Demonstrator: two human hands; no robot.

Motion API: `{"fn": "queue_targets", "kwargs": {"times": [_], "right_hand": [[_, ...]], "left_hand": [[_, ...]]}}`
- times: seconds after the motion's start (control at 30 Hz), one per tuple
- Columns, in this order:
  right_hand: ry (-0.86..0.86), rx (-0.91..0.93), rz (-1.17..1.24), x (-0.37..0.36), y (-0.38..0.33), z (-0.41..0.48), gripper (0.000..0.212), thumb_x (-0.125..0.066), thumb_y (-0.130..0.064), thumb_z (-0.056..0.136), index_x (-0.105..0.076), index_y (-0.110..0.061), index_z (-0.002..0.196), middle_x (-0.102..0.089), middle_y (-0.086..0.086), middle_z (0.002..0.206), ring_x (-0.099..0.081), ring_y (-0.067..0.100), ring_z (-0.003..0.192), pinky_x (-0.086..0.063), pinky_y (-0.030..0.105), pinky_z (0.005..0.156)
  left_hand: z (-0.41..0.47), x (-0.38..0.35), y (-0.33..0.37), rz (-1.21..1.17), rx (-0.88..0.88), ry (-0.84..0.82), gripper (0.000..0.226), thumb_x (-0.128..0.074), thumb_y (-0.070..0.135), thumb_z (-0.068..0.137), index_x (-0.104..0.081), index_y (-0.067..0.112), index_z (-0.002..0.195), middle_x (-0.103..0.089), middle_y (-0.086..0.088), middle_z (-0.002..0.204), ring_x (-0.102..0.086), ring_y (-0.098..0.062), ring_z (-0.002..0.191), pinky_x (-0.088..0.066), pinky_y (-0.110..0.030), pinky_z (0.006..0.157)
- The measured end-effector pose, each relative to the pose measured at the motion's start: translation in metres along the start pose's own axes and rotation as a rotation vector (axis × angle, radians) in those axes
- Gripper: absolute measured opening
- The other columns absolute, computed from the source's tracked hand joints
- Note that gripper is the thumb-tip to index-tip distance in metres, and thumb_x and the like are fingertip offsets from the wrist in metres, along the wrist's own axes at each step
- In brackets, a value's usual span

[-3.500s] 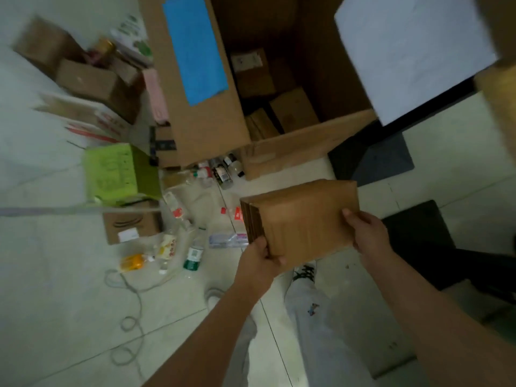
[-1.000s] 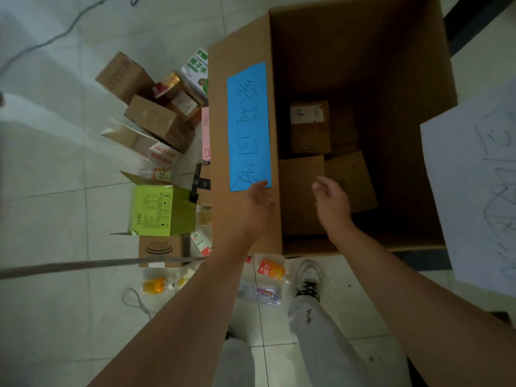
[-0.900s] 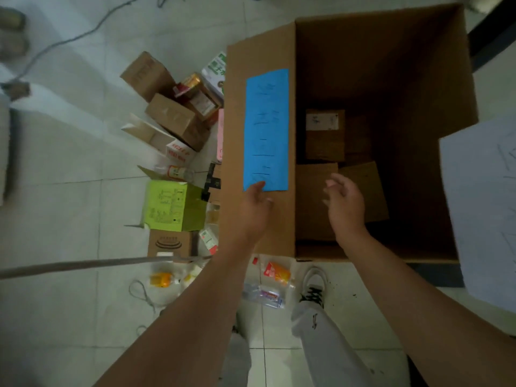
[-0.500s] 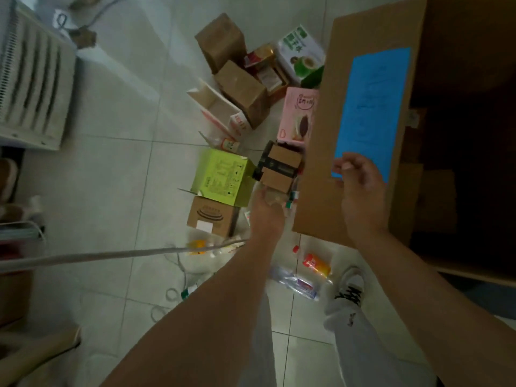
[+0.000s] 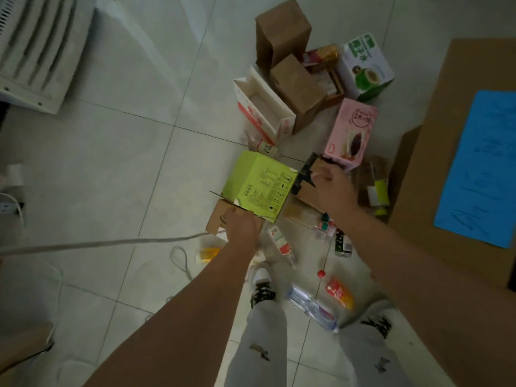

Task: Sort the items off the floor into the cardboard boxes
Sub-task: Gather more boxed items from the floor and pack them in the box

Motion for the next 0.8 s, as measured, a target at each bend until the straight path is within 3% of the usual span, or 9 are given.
{"fn": "queue_targets", "kwargs": {"times": [0.1, 0.17, 0.23, 0.33, 0.43, 0.57, 0.67, 0.73, 0.8], "right_hand": [[-0.097, 0.045, -0.101, -0.035, -0.004, 0.046, 0.039, -0.054, -0.029, 0.097, -0.052, -0.006, 0.129, -0.058, 0.010, 0.122, -0.054, 0.027, 0.114, -0.041, 0.030, 0.092], [-0.175, 0.074, -0.163, -0.061, -0.006, 0.073, 0.042, -0.056, -0.036, 0.095, -0.051, -0.009, 0.128, -0.057, 0.006, 0.117, -0.055, 0.025, 0.108, -0.040, 0.029, 0.084], [-0.223, 0.081, -0.145, -0.087, -0.004, 0.099, 0.047, -0.061, -0.039, 0.092, -0.049, -0.011, 0.128, -0.056, 0.001, 0.113, -0.057, 0.022, 0.106, -0.047, 0.033, 0.087], [-0.289, 0.078, -0.176, -0.125, 0.004, 0.131, 0.064, -0.065, -0.046, 0.087, -0.041, -0.014, 0.137, -0.054, 0.001, 0.120, -0.057, 0.021, 0.107, -0.053, 0.041, 0.090], [-0.297, 0.107, -0.301, -0.150, 0.025, 0.162, 0.071, -0.066, -0.052, 0.083, -0.039, -0.015, 0.137, -0.052, 0.010, 0.131, -0.056, 0.029, 0.113, -0.051, 0.046, 0.092], [-0.336, 0.064, -0.368, -0.165, 0.059, 0.189, 0.080, -0.068, -0.060, 0.076, -0.039, -0.020, 0.139, -0.055, 0.008, 0.133, -0.055, 0.031, 0.117, -0.049, 0.043, 0.095], [-0.365, 0.012, -0.307, -0.170, 0.072, 0.186, 0.088, -0.072, -0.063, 0.070, -0.042, -0.020, 0.141, -0.054, 0.009, 0.137, -0.052, 0.033, 0.124, -0.046, 0.046, 0.101], [-0.348, 0.058, -0.308, -0.166, 0.070, 0.172, 0.085, -0.068, -0.066, 0.069, -0.047, -0.022, 0.138, -0.055, 0.008, 0.135, -0.051, 0.034, 0.125, -0.046, 0.046, 0.101], [-0.307, 0.131, -0.373, -0.153, 0.060, 0.148, 0.081, -0.063, -0.070, 0.069, -0.049, -0.026, 0.136, -0.054, 0.006, 0.136, -0.049, 0.034, 0.125, -0.045, 0.047, 0.101]], "left_hand": [[0.040, -0.005, 0.006, -0.157, 0.061, -0.008, 0.045, -0.055, 0.014, 0.086, -0.049, 0.006, 0.129, -0.058, -0.021, 0.108, -0.055, -0.027, 0.088, -0.046, -0.036, 0.072], [0.067, -0.011, 0.007, -0.204, 0.083, -0.007, 0.043, -0.056, 0.015, 0.088, -0.050, 0.002, 0.128, -0.059, -0.023, 0.117, -0.060, -0.034, 0.101, -0.048, -0.043, 0.080], [0.090, -0.017, 0.000, -0.202, 0.109, 0.028, 0.044, -0.057, 0.018, 0.089, -0.048, 0.002, 0.129, -0.057, -0.022, 0.125, -0.058, -0.037, 0.112, -0.048, -0.043, 0.086], [0.115, -0.021, -0.014, -0.239, 0.123, 0.005, 0.039, -0.057, 0.020, 0.091, -0.050, 0.005, 0.126, -0.057, -0.014, 0.122, -0.058, -0.032, 0.103, -0.050, -0.045, 0.085], [0.139, -0.029, -0.028, -0.268, 0.204, -0.052, 0.046, -0.055, 0.028, 0.094, -0.047, 0.007, 0.133, -0.051, -0.014, 0.126, -0.055, -0.039, 0.112, -0.051, -0.052, 0.089], [0.168, -0.040, -0.044, -0.427, 0.293, -0.259, 0.030, -0.044, 0.038, 0.100, -0.057, 0.012, 0.107, -0.061, -0.014, 0.115, -0.058, -0.039, 0.113, -0.047, -0.058, 0.095], [0.171, -0.047, -0.056, -0.566, 0.388, -0.411, 0.048, -0.033, 0.055, 0.098, -0.057, 0.013, 0.095, -0.063, -0.011, 0.096, -0.056, -0.035, 0.113, -0.046, -0.059, 0.090], [0.163, -0.047, -0.063, -0.610, 0.428, -0.441, 0.059, -0.030, 0.063, 0.095, -0.058, 0.012, 0.106, -0.060, -0.012, 0.106, -0.052, -0.037, 0.115, -0.046, -0.063, 0.085], [0.144, -0.044, -0.069, -0.654, 0.459, -0.453, 0.071, -0.029, 0.067, 0.092, -0.050, 0.013, 0.133, -0.050, -0.014, 0.133, -0.044, -0.044, 0.126, -0.036, -0.070, 0.094]]}}
Point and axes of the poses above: each hand's wrist, its own z-axis towards the middle knuckle, its own x-axis out of the back of the hand, y = z × x, the point moved 2 cm from there along z, towards the middle knuckle
